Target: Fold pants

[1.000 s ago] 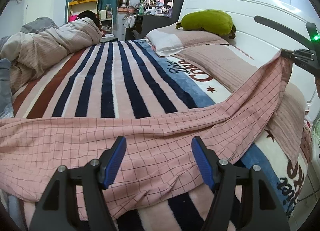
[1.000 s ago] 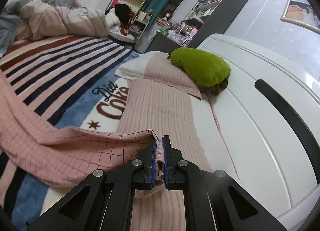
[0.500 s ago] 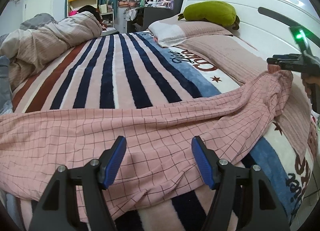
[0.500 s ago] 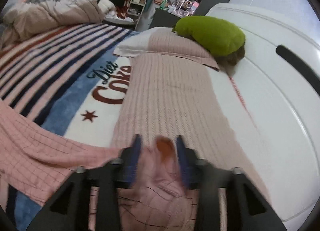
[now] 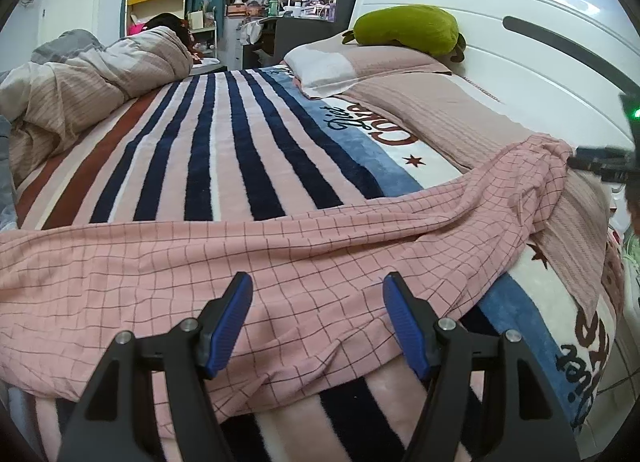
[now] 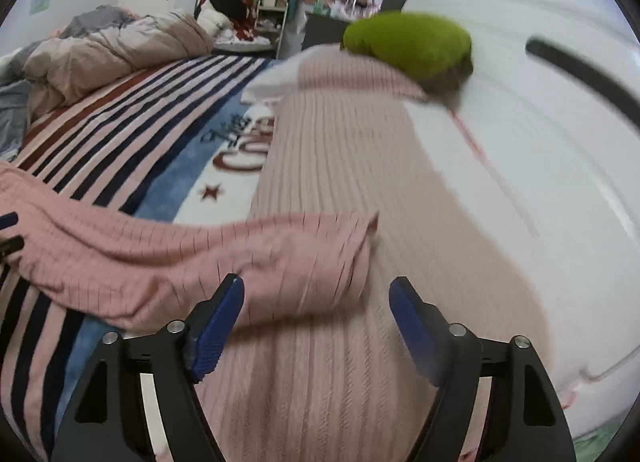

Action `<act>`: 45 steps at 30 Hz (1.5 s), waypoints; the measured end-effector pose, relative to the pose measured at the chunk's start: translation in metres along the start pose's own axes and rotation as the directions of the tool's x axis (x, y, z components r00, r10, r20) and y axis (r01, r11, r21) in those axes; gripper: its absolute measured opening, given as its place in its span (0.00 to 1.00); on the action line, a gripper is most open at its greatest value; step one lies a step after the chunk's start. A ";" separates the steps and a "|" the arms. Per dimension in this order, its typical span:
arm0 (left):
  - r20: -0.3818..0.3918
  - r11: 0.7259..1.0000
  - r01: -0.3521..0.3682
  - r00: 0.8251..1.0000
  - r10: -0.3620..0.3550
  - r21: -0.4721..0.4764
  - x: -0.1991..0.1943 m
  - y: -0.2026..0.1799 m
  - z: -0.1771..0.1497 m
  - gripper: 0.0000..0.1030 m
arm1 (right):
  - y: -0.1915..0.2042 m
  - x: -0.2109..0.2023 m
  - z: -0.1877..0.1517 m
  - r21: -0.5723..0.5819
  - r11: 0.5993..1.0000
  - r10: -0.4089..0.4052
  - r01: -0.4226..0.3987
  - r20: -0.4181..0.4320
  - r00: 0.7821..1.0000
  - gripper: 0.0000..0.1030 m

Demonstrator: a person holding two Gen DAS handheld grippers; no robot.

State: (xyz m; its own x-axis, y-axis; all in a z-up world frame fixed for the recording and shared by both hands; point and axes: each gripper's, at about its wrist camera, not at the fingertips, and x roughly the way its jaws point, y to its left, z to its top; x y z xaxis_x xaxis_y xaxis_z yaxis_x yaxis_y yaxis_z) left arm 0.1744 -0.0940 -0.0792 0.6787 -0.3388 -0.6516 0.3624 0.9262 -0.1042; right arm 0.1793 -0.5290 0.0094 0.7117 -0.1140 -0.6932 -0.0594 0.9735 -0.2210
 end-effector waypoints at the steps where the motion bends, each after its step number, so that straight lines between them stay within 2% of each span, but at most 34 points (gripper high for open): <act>1: 0.000 1.000 0.001 1.000 -0.001 0.002 0.000 0.000 0.000 0.62 | -0.001 0.006 -0.005 0.001 1.000 0.026 -0.026 -0.005 1.000 0.70; 3: 0.001 1.000 0.002 1.000 -0.002 0.004 -0.002 0.000 0.000 0.62 | -0.003 0.016 -0.012 0.006 0.999 0.040 -0.040 0.002 0.999 0.70; 5: 0.001 1.000 0.000 1.000 0.000 0.005 -0.003 0.001 0.000 0.62 | -0.002 0.023 -0.011 0.009 0.997 0.081 -0.081 0.024 0.996 0.61; 7: 0.003 1.000 -0.003 1.000 0.003 -0.001 -0.004 0.002 0.000 0.62 | 0.003 0.027 -0.007 -0.013 0.997 0.082 -0.082 0.019 0.996 0.16; 8: 0.004 1.000 -0.003 1.000 0.003 -0.008 -0.004 0.004 0.000 0.62 | 0.009 0.029 -0.004 -0.035 0.996 0.077 -0.077 0.008 0.997 0.11; 12: 0.015 1.000 0.005 1.000 -0.005 -0.020 -0.006 0.006 0.000 0.62 | 0.026 0.012 0.010 -0.098 0.995 0.037 -0.033 0.040 0.998 0.08; 17: 0.037 0.999 0.029 0.999 -0.028 -0.027 -0.012 0.010 0.000 0.62 | 0.041 -0.029 0.039 -0.121 0.992 -0.032 0.038 0.052 0.998 0.08; 23: 0.045 0.998 0.062 0.997 -0.061 -0.024 -0.016 0.009 -0.003 0.62 | 0.049 -0.058 0.063 -0.156 0.980 -0.127 0.123 -0.018 0.992 0.09; 29: 0.033 0.998 0.055 0.998 -0.054 -0.019 -0.012 0.009 -0.005 0.62 | 0.036 -0.036 0.054 -0.177 0.957 -0.248 0.230 -0.089 0.965 0.20; 33: 0.014 0.999 0.032 0.999 -0.032 -0.015 -0.006 0.007 -0.005 0.62 | 0.012 -0.016 0.042 -0.150 0.943 -0.307 0.297 -0.052 0.950 0.20; 38: 0.001 1.000 0.004 1.000 -0.004 -0.024 -0.002 0.006 -0.004 0.62 | -0.018 -0.020 0.024 -0.021 0.984 -0.176 0.175 -0.025 0.984 0.25; 41: -0.003 1.000 -0.007 1.000 0.007 -0.028 -0.003 0.005 -0.003 0.62 | -0.026 -0.031 0.011 0.006 0.993 -0.122 0.122 0.002 0.993 0.30; 42: -0.005 1.000 -0.007 1.000 0.007 -0.028 -0.003 0.004 -0.003 0.62 | -0.025 -0.033 0.006 0.004 0.996 -0.087 0.087 0.000 0.996 0.35; 43: -0.006 1.000 -0.007 1.000 0.006 -0.026 -0.003 0.003 -0.002 0.62 | -0.025 -0.034 0.001 0.000 1.000 -0.029 0.029 -0.002 1.000 0.45; 45: -0.010 1.000 -0.006 1.000 0.006 -0.018 -0.003 0.000 -0.002 0.62 | -0.024 -0.032 -0.011 -0.014 0.993 0.117 -0.117 -0.005 0.993 0.62</act>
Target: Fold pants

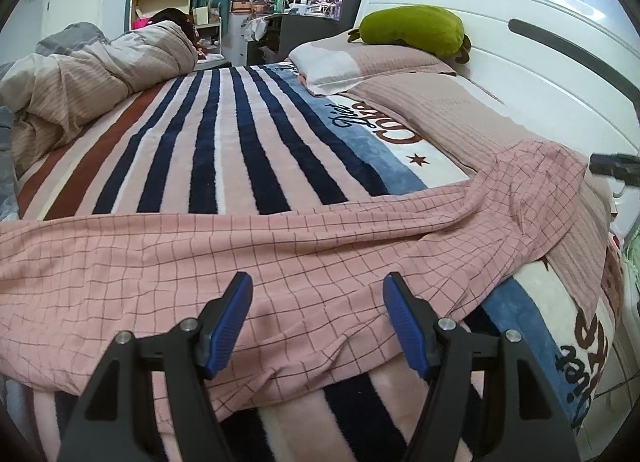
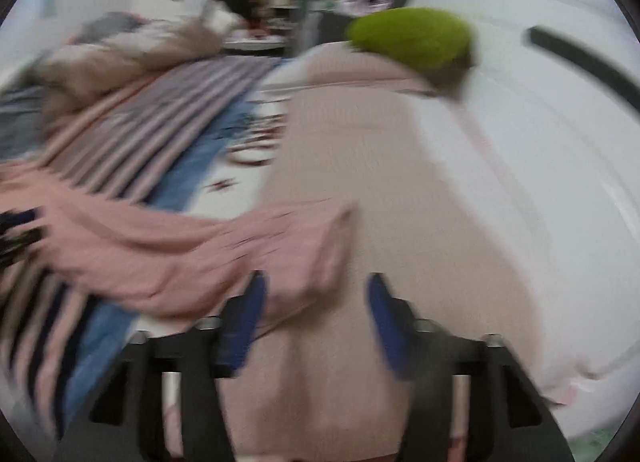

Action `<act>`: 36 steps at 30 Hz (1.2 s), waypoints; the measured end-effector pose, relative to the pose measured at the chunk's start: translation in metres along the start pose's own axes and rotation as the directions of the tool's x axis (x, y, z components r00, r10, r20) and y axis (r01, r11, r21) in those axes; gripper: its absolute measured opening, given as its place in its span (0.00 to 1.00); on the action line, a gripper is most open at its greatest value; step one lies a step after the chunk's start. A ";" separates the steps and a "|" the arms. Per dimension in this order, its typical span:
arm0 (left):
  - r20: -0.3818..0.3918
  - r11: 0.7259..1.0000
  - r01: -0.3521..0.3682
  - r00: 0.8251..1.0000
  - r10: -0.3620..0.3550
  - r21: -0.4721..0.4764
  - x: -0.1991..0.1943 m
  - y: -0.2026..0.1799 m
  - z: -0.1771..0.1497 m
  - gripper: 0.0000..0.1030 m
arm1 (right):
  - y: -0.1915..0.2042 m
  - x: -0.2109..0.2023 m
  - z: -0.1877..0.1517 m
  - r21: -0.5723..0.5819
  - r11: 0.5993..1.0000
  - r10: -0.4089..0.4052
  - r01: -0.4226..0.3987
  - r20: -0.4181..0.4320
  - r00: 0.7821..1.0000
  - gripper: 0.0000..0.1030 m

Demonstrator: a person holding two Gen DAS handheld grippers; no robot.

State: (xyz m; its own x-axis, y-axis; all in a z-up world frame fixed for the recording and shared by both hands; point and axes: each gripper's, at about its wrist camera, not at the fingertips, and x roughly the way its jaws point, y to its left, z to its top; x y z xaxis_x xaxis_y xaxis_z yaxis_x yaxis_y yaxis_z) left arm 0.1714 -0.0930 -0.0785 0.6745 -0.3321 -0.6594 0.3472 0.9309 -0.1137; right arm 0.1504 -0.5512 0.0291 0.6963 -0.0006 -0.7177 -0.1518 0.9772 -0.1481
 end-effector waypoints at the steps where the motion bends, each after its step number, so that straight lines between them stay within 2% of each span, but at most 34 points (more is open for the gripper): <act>1: 0.000 1.000 0.001 1.000 -0.001 0.005 0.000 -0.002 0.001 0.62 | 0.002 0.003 -0.005 -0.015 1.000 0.023 -0.023 -0.002 1.000 0.66; 4: 0.003 1.000 0.011 1.000 -0.011 0.018 0.000 -0.005 0.001 0.62 | 0.008 0.026 -0.018 -0.081 0.996 -0.021 0.019 -0.023 1.000 0.66; 7: 0.001 1.000 0.007 1.000 -0.007 0.021 0.001 -0.004 0.001 0.62 | 0.009 0.042 -0.019 -0.099 0.995 0.016 -0.016 -0.004 1.000 0.66; 9: 0.002 1.000 0.004 1.000 -0.004 0.019 0.001 -0.002 0.001 0.62 | 0.013 0.049 -0.017 -0.127 0.992 0.013 -0.009 0.030 0.999 0.65; 10: 0.003 1.000 0.004 1.000 -0.004 0.018 0.000 -0.002 0.001 0.62 | 0.015 0.053 -0.014 -0.128 0.992 0.021 -0.017 0.035 0.999 0.61; 11: 0.005 1.000 0.003 1.000 -0.003 0.015 0.000 -0.001 0.001 0.62 | 0.018 0.058 -0.011 -0.124 0.992 0.031 -0.027 0.032 0.999 0.55; 13: 0.008 1.000 0.003 1.000 -0.003 0.009 -0.001 0.001 0.001 0.62 | 0.027 0.064 -0.004 -0.143 0.990 0.021 -0.017 0.023 1.000 0.14; 16: 0.014 1.000 0.007 1.000 -0.007 0.008 -0.004 0.001 0.001 0.62 | 0.037 0.059 0.002 -0.148 0.988 -0.028 0.032 0.029 0.999 0.06; 20: 0.017 1.000 0.002 1.000 -0.002 0.009 -0.007 0.004 0.000 0.62 | 0.023 0.029 0.009 -0.035 0.998 -0.057 0.058 0.042 0.998 0.05; 24: 0.021 1.000 -0.005 1.000 0.005 -0.002 -0.010 0.010 -0.001 0.62 | -0.007 0.008 0.008 0.104 0.990 -0.099 0.100 -0.014 0.995 0.05; 29: 0.020 0.999 -0.039 0.999 0.040 -0.037 -0.023 0.026 -0.006 0.62 | -0.024 0.006 -0.006 0.116 0.968 -0.216 0.224 -0.078 0.973 0.06; 30: 0.021 0.996 -0.065 0.998 0.066 -0.053 -0.031 0.034 -0.008 0.62 | -0.024 0.005 -0.007 0.124 0.966 -0.220 0.227 -0.071 0.973 0.11; 31: 0.021 0.994 -0.084 0.996 0.086 -0.065 -0.037 0.040 -0.009 0.62 | -0.024 0.002 -0.008 0.134 0.966 -0.215 0.221 -0.062 0.975 0.22; 33: 0.030 0.986 -0.128 0.991 0.132 -0.110 -0.058 0.059 -0.012 0.62 | -0.015 -0.004 -0.006 0.139 0.969 -0.203 0.203 -0.019 0.979 0.37; 36: 0.042 0.969 -0.178 0.981 0.188 -0.171 -0.093 0.084 -0.016 0.65 | 0.010 -0.010 0.003 0.100 0.981 -0.173 0.167 0.051 0.984 0.40</act>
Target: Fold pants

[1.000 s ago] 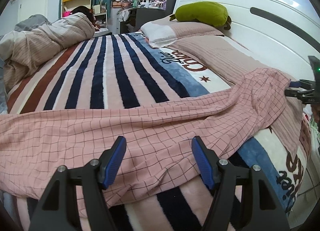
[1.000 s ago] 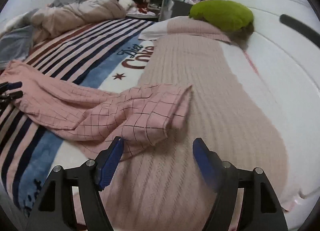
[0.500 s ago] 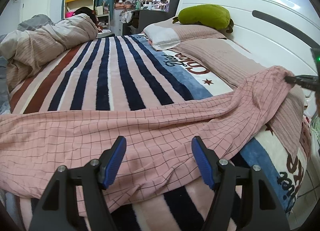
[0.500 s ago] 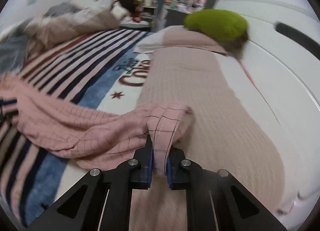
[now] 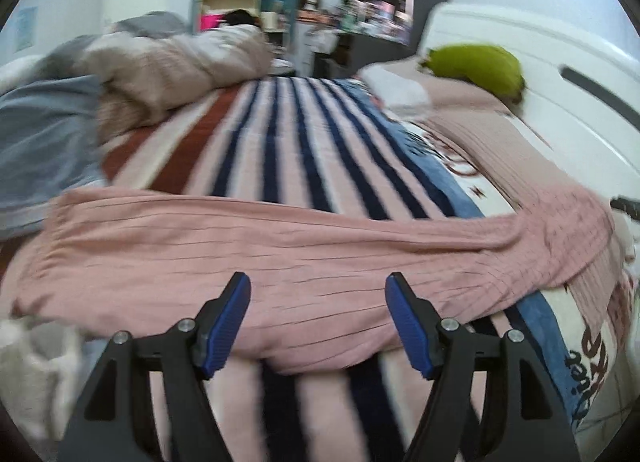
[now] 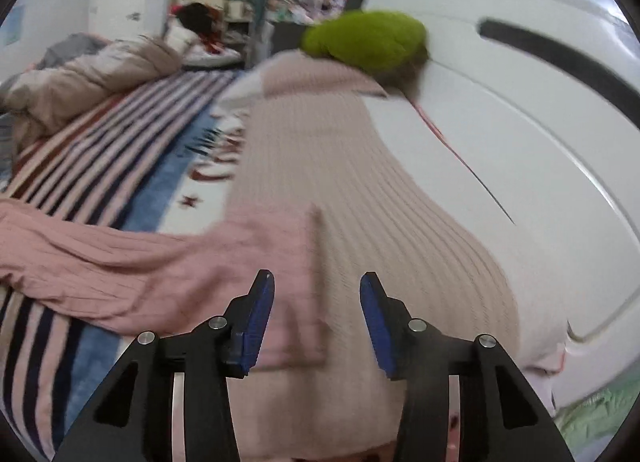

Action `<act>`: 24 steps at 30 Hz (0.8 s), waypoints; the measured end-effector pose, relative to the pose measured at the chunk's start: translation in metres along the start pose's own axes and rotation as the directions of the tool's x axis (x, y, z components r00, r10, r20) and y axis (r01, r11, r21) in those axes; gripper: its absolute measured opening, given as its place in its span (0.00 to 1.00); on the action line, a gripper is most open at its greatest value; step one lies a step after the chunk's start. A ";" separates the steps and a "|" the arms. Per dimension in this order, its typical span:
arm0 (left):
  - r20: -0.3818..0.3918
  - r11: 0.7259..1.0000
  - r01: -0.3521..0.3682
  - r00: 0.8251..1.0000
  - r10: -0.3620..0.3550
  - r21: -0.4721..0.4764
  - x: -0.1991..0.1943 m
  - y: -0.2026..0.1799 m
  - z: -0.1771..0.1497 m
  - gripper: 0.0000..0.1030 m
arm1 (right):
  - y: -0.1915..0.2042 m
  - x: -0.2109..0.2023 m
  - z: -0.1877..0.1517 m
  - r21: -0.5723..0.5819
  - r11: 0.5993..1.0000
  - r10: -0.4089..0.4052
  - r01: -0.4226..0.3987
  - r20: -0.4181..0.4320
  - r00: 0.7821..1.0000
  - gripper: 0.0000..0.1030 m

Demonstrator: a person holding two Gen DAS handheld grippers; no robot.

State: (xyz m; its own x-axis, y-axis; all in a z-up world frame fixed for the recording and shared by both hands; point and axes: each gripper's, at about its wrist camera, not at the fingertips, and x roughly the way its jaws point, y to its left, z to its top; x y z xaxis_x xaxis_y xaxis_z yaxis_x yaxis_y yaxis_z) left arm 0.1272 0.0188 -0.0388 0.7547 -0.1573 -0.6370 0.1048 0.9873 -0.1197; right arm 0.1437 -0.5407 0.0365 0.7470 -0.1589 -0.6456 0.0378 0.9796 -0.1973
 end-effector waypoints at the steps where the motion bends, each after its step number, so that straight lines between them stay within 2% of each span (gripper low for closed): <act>1: 0.007 1.000 -0.024 1.000 0.024 -0.007 -0.009 0.009 0.000 0.65 | 0.009 -0.001 0.001 -0.007 1.000 0.025 -0.025 0.010 1.000 0.45; 2: 0.012 0.998 -0.059 0.998 0.059 -0.015 -0.020 0.020 0.001 0.66 | 0.019 -0.001 0.003 -0.012 0.998 0.061 -0.061 0.022 0.998 0.46; 5: -0.009 0.995 -0.070 0.998 0.069 -0.067 -0.040 0.055 0.007 0.68 | 0.058 -0.003 0.003 -0.057 0.984 0.174 -0.171 0.044 0.984 0.48; 6: -0.014 0.992 -0.094 0.996 0.094 -0.079 -0.044 0.066 0.009 0.68 | 0.068 -0.003 0.002 -0.074 0.978 0.199 -0.195 0.044 0.979 0.48; 9: -0.044 0.968 -0.240 0.971 0.237 -0.076 -0.049 0.103 0.018 0.70 | 0.102 -0.001 -0.002 -0.124 0.955 0.276 -0.271 0.027 0.961 0.48; 10: -0.066 0.961 -0.262 0.964 0.257 -0.091 -0.048 0.115 0.019 0.70 | 0.111 0.000 -0.004 -0.134 0.947 0.297 -0.291 0.020 0.955 0.48; 14: -0.136 0.947 -0.283 0.955 0.264 -0.152 -0.041 0.159 0.015 0.70 | 0.147 0.003 -0.010 -0.162 0.920 0.359 -0.358 -0.019 0.933 0.48; 19: -0.222 0.924 -0.317 0.937 0.270 -0.215 -0.024 0.212 0.007 0.70 | 0.173 0.004 -0.013 -0.153 0.904 0.395 -0.399 -0.057 0.917 0.48; 21: -0.249 0.921 -0.305 0.937 0.245 -0.243 -0.017 0.230 0.011 0.70 | 0.181 0.005 -0.013 -0.144 0.900 0.405 -0.411 -0.072 0.911 0.48; 24: -0.304 0.922 -0.253 0.939 0.161 -0.293 -0.004 0.252 0.013 0.70 | 0.194 0.004 -0.011 -0.125 0.890 0.430 -0.438 -0.085 0.899 0.48</act>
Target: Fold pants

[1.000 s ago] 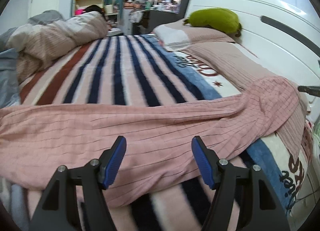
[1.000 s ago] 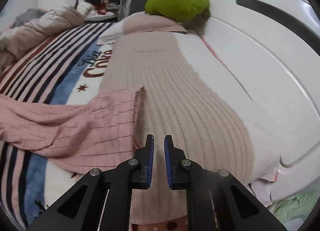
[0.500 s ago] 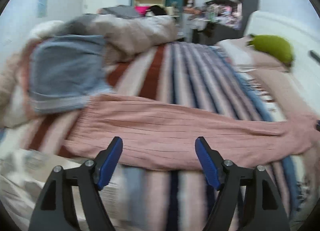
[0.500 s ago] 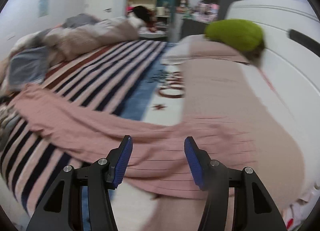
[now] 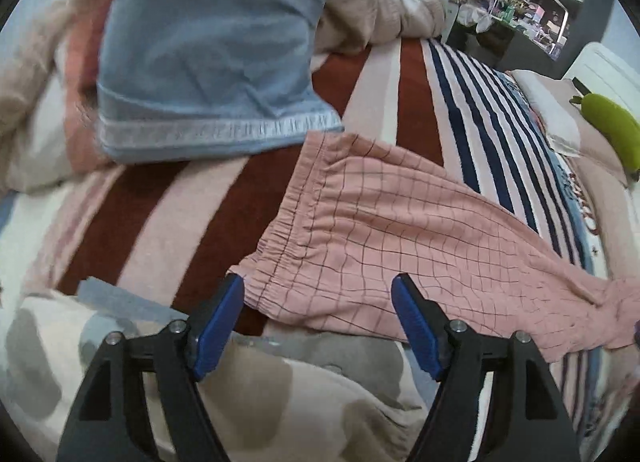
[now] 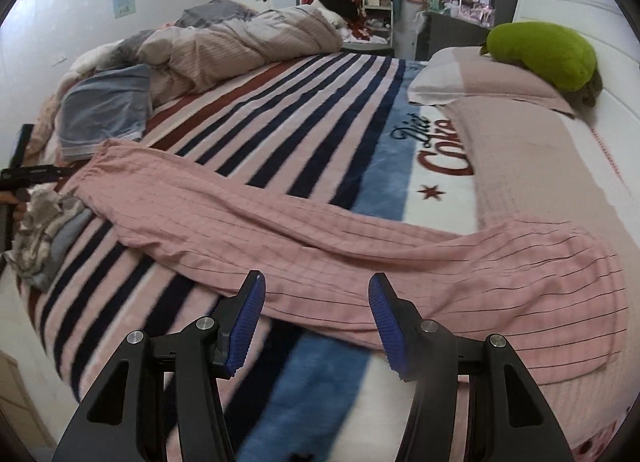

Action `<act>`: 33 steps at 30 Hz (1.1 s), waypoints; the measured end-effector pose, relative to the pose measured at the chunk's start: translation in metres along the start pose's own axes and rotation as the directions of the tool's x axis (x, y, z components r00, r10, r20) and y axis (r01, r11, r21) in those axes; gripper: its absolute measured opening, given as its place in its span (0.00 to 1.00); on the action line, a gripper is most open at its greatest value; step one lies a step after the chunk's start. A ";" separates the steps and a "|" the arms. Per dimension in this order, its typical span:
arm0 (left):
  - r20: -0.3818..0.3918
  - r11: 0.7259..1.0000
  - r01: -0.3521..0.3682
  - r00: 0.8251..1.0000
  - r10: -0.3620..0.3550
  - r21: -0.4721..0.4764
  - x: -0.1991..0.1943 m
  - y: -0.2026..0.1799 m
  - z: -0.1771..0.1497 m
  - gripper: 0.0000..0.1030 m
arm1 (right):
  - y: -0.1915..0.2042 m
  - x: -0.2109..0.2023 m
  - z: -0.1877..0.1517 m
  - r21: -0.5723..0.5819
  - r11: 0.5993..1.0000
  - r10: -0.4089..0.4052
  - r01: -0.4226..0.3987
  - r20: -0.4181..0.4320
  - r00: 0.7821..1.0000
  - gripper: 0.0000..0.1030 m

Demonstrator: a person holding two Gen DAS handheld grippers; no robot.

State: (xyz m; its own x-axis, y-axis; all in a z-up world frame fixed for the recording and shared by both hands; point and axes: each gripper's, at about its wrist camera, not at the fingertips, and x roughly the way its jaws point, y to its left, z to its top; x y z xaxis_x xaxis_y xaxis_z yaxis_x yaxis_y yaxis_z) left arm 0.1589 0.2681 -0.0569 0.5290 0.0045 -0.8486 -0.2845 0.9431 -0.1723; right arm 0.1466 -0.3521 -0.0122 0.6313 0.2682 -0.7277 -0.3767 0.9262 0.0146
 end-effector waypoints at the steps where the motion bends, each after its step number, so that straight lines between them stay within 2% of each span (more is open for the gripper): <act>1: -0.021 1.000 0.012 1.000 -0.012 -0.009 0.006 0.005 0.003 0.70 | 0.004 0.000 0.001 0.005 1.000 0.007 -0.007 0.004 1.000 0.48; 6: -0.137 0.997 0.017 0.990 -0.027 -0.074 0.035 0.030 0.004 0.70 | 0.022 -0.002 0.006 0.030 0.999 0.029 -0.031 0.054 0.998 0.53; 9: -0.165 0.995 0.040 0.985 -0.055 -0.092 0.048 0.040 0.005 0.71 | 0.031 0.000 0.008 0.038 0.998 0.050 -0.052 0.052 0.997 0.53; 12: -0.163 0.988 0.093 0.980 -0.113 -0.126 0.055 0.043 0.005 0.72 | 0.042 0.000 0.012 0.022 0.998 0.058 -0.059 0.053 0.997 0.53; 14: -0.146 0.986 0.125 0.979 -0.140 -0.111 0.059 0.036 0.007 0.72 | 0.047 0.000 0.013 0.010 0.998 0.058 -0.059 0.056 0.997 0.53; 16: -0.137 0.988 0.126 0.981 -0.138 -0.093 0.063 0.029 0.007 0.70 | 0.050 0.000 0.014 0.004 0.998 0.067 -0.067 0.062 0.996 0.53; 17: -0.133 0.987 0.134 0.981 -0.145 -0.089 0.063 0.026 0.008 0.61 | 0.050 -0.001 0.014 0.005 0.997 0.071 -0.072 0.064 0.995 0.53; 18: -0.117 0.986 0.138 0.982 -0.149 -0.092 0.063 0.023 0.009 0.45 | 0.050 -0.001 0.014 0.007 0.997 0.075 -0.075 0.066 0.995 0.53; 20: -0.111 0.978 0.175 0.976 -0.188 -0.115 0.063 0.018 0.009 0.27 | 0.048 -0.001 0.014 0.015 0.997 0.081 -0.082 0.071 0.994 0.53; 21: -0.102 0.976 0.185 0.975 -0.197 -0.117 0.063 0.014 0.010 0.25 | 0.046 -0.001 0.013 0.020 0.996 0.084 -0.086 0.074 0.994 0.53; 23: -0.053 0.986 0.151 0.986 -0.156 -0.075 0.056 0.003 0.010 0.22 | 0.042 -0.002 0.011 0.029 0.996 0.086 -0.089 0.077 0.993 0.53; 25: 0.014 0.988 0.144 0.990 -0.144 -0.057 0.040 -0.002 0.012 0.22 | 0.037 -0.004 0.010 0.035 0.996 0.084 -0.088 0.083 0.993 0.53; 29: 0.144 0.984 0.162 0.978 -0.150 -0.077 0.001 0.002 0.021 0.20 | 0.027 -0.011 0.009 0.052 0.995 0.077 -0.083 0.099 0.992 0.53; 33: 0.218 0.987 0.145 0.968 -0.128 -0.065 -0.030 0.005 0.034 0.19 | 0.022 -0.019 0.009 0.060 0.994 0.079 -0.087 0.118 0.990 0.53</act>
State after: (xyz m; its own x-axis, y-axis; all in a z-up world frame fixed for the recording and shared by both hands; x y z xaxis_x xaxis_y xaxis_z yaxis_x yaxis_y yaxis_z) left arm 0.1683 0.2839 -0.0153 0.7222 -0.0439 -0.6902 -0.2561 0.9100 -0.3259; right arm 0.1323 -0.3350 0.0079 0.6750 0.3700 -0.6383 -0.3889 0.9137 0.1184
